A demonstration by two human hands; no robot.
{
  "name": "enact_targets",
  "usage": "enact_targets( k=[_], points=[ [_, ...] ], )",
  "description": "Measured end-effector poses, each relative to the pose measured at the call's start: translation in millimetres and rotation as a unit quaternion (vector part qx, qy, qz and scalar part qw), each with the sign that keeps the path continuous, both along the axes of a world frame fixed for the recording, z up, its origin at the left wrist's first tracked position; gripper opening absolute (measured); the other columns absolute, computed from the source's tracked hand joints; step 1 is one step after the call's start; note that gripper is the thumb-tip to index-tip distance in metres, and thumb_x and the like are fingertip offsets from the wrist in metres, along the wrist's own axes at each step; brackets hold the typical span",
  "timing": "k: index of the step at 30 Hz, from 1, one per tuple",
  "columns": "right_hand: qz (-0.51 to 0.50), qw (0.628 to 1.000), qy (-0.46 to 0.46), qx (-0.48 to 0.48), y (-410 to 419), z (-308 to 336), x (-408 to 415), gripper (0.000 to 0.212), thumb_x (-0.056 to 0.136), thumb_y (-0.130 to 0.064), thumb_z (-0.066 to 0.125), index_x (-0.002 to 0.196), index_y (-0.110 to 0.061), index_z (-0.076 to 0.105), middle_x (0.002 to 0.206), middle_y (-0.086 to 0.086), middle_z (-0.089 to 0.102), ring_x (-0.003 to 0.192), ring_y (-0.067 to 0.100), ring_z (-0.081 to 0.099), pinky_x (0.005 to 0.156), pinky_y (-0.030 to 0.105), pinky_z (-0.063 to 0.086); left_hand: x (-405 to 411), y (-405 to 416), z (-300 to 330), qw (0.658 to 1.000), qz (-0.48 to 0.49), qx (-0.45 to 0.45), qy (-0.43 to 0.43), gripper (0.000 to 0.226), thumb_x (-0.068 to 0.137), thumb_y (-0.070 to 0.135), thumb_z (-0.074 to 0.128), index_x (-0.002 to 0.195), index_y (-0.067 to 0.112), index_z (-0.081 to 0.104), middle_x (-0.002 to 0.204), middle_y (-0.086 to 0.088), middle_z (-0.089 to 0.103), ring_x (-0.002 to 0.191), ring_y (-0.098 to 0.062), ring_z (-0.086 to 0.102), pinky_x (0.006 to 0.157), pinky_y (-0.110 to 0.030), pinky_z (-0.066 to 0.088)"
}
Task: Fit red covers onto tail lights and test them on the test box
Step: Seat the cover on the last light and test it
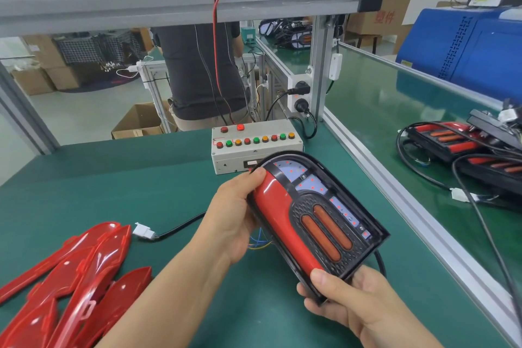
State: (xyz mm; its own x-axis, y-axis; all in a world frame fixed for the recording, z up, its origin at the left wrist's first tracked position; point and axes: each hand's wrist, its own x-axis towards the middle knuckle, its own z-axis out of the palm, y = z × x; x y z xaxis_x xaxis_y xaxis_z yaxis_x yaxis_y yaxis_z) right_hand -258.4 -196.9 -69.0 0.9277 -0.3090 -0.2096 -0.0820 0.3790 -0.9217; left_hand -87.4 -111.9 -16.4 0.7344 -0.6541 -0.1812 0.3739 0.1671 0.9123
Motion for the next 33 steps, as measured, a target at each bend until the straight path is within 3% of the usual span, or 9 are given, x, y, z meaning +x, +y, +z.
enact_targets(
  k=[3,8,14,20,25,29,33],
  points=[
    [-0.003,1.0,0.007,0.007,3,-1,1,0.08,0.024,-0.046,0.098,0.095,-0.017,0.077,0.09,0.015,0.073,0.081,0.025,0.072,0.066,0.03,0.057,1,1,0,0.999,-0.006,0.013,-0.03,0.022,0.093,0.022,0.053,0.097,0.006,0.068,0.076,-0.004,0.071,0.06,-0.013,0.065,0.056,-0.024,0.055],
    [0.002,1.0,-0.008,-0.003,6,4,1,0.077,0.03,-0.052,0.095,0.098,-0.022,0.076,0.092,0.012,0.074,0.083,0.023,0.072,0.069,0.028,0.057,4,1,2,0.999,0.013,0.016,-0.03,0.02,0.093,0.019,0.055,0.082,0.011,0.07,0.07,-0.005,0.07,0.054,-0.013,0.063,0.049,-0.022,0.052],
    [-0.043,0.999,0.005,-0.019,1,7,3,0.054,0.043,-0.037,0.086,0.093,-0.019,0.078,0.088,0.018,0.074,0.077,0.027,0.072,0.064,0.029,0.057,2,3,1,0.999,-0.015,-0.004,-0.042,0.043,0.077,0.038,0.062,0.102,0.004,0.068,0.085,-0.01,0.072,0.066,-0.016,0.068,0.056,-0.028,0.056],
    [-0.046,0.999,0.015,-0.011,5,7,1,0.05,0.045,-0.038,0.084,0.092,-0.02,0.078,0.088,0.017,0.074,0.078,0.026,0.072,0.063,0.028,0.058,3,1,-2,0.999,0.018,0.022,-0.027,0.025,0.089,0.025,0.058,0.094,0.004,0.069,0.075,-0.008,0.07,0.058,-0.016,0.064,0.053,-0.027,0.056],
    [-0.062,0.998,0.009,-0.016,6,11,1,0.03,0.066,-0.028,0.088,0.093,-0.019,0.077,0.086,0.017,0.073,0.075,0.025,0.071,0.064,0.028,0.057,4,1,-4,0.999,0.025,0.015,-0.038,0.029,0.089,0.028,0.059,0.096,0.002,0.07,0.075,-0.009,0.071,0.059,-0.016,0.064,0.054,-0.026,0.056],
    [-0.099,0.995,-0.003,-0.033,12,10,4,0.031,0.062,-0.023,0.085,0.092,-0.017,0.077,0.083,0.013,0.074,0.068,0.025,0.07,0.061,0.028,0.057,4,-3,-7,0.995,0.066,0.013,-0.071,0.028,0.091,0.029,0.056,0.092,0.005,0.071,0.077,-0.008,0.071,0.061,-0.015,0.063,0.053,-0.023,0.053],
    [-0.124,0.991,0.027,-0.052,9,5,10,0.044,0.051,-0.018,0.092,0.09,-0.005,0.074,0.079,0.014,0.074,0.063,0.023,0.068,0.059,0.031,0.058,3,-9,-20,0.994,0.093,0.052,-0.022,0.036,0.094,0.032,0.052,0.101,0.001,0.068,0.08,-0.011,0.069,0.067,-0.02,0.061,0.069,-0.032,0.053]
  ],
)
